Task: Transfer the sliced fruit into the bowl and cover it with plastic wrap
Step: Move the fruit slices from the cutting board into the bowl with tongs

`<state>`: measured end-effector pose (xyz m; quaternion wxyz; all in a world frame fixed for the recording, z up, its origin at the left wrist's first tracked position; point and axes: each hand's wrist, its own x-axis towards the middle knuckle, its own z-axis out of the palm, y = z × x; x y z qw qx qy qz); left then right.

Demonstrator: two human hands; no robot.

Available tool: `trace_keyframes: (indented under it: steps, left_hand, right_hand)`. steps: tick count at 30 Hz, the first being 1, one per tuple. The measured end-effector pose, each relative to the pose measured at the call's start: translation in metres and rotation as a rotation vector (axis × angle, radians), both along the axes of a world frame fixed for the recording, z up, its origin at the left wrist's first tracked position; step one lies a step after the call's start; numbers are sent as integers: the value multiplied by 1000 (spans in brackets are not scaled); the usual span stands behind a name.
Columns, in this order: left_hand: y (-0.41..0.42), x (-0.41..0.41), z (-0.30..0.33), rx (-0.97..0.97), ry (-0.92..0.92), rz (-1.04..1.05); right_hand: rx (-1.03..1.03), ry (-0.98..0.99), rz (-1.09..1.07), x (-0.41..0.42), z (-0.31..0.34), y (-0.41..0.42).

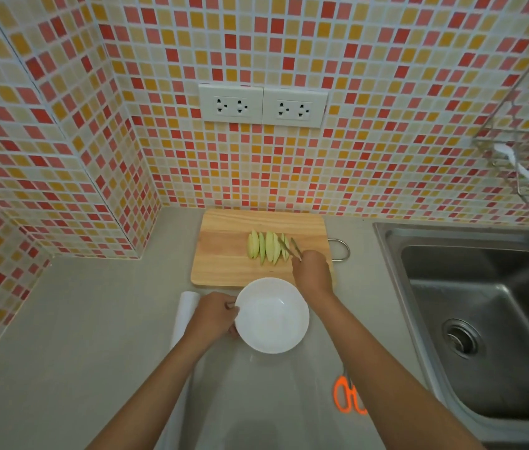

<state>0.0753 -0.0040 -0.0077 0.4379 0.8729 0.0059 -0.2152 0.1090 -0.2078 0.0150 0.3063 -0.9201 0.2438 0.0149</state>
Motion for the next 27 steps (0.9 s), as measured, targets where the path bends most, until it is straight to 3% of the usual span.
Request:
trace_keyframes:
  steps: [13,23,27]
  left_hand:
    - [-4,1,2,4,23,33]
    - [-6,3,3,21,-8,25]
    - [-7,2,5,47,-25,22]
  right_hand:
    - [-146,122,99,2,8,-3]
    - [56,-14,72,-73,35,8]
    - [78,36,118,-118,36,24]
